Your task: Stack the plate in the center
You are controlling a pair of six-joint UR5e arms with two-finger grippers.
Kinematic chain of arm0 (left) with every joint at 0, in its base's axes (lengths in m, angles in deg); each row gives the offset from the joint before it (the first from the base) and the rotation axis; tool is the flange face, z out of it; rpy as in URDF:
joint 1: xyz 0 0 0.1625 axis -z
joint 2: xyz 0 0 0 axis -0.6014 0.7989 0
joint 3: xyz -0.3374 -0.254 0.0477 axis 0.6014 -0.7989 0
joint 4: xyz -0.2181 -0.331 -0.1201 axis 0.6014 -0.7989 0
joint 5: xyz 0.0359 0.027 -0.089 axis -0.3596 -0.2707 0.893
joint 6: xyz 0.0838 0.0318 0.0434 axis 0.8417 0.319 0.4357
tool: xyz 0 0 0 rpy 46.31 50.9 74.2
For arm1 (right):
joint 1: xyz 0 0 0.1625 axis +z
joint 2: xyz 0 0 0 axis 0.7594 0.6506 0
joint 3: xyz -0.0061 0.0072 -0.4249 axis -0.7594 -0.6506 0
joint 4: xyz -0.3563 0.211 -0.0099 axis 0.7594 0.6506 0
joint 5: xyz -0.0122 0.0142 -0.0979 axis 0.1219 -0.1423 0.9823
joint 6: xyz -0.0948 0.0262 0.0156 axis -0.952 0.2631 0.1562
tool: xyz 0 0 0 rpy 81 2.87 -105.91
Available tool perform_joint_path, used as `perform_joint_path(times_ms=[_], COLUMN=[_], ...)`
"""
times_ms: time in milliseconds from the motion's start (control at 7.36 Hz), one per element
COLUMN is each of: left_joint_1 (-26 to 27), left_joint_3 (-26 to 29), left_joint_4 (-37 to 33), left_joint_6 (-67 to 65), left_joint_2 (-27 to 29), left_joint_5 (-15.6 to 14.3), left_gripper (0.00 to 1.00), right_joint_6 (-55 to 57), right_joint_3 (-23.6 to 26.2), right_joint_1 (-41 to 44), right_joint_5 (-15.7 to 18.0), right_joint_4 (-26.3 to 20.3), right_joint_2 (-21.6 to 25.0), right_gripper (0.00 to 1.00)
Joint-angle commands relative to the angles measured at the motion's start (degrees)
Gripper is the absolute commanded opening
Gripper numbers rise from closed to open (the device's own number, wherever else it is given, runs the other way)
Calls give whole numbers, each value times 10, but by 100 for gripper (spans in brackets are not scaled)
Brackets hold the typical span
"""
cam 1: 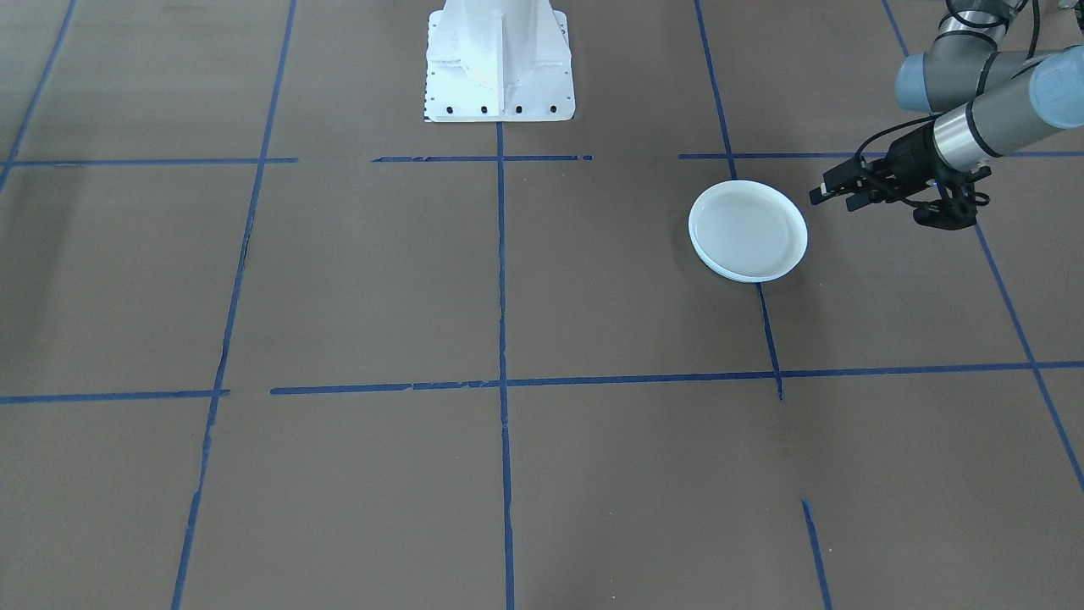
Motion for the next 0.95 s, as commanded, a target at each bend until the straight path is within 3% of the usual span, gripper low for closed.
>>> perform_joint_path(times_ms=[0,136,408,544,680,816], left_joint_1=[71,84,136,190,209,251], left_joint_3=[6,14,16,15,9,5], left_joint_4=[8,26,113,197,281,352], left_joint_6=[114,169,337,477,577,613], left_joint_2=[-13,-18,-21,-20,-14,-9], left_joint_5=[-2,-21,-99,-160,-220,-227], left_gripper=[100,100,100,100,100,100], right_joint_6=[0,0,0,0,0,0], right_joint_3=[0,0,0,0,0,0], right_joint_1=[0,0,0,0,0,0], right_joint_5=[0,0,0,0,0,0], right_joint_4=[0,0,0,0,0,0], right_joint_2=[0,0,0,0,0,0], right_gripper=[100,100,100,100,100,100])
